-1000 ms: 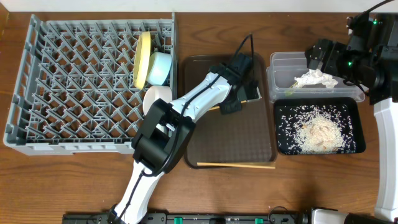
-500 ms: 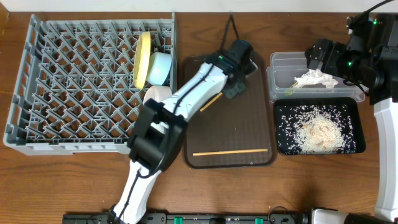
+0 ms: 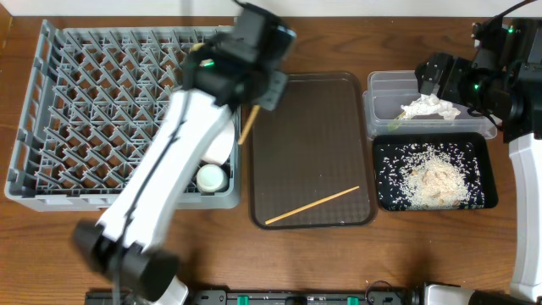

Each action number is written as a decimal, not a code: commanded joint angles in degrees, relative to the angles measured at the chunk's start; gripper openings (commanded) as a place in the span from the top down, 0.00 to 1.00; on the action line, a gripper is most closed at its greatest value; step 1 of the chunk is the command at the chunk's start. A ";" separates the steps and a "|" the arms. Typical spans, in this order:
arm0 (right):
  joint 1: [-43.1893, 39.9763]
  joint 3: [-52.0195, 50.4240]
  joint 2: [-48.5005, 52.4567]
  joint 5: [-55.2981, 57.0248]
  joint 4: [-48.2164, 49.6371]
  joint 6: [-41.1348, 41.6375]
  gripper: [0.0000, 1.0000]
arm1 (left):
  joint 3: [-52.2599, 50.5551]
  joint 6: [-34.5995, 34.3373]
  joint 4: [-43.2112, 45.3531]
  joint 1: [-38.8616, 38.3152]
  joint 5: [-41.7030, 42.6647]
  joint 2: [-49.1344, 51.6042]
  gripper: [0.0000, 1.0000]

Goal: Sort waste into correct bins and load items into the dishwasher
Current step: 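Carry the chopstick with the left gripper over to the dish rack, then stand the chopstick upright in the rack and open the left gripper, then move the left gripper back to the remaining chopstick on the tray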

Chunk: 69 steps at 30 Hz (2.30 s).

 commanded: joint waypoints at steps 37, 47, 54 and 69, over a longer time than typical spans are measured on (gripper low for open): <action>-0.17 0.09 0.15 -0.22 -0.07 0.48 0.01 | -19.30 -1.20 6.45 22.05 -10.49 4.76 0.68; -0.17 0.09 0.15 -0.22 -0.07 0.48 0.01 | -16.76 -1.22 4.63 21.40 -9.92 3.52 0.60; -0.17 0.09 0.17 -0.22 -0.07 0.48 0.01 | -14.49 8.46 1.33 13.64 5.35 -3.87 0.60; -0.17 0.09 0.15 -0.22 -0.07 0.48 0.01 | -18.34 16.98 0.72 -15.21 5.90 7.34 0.51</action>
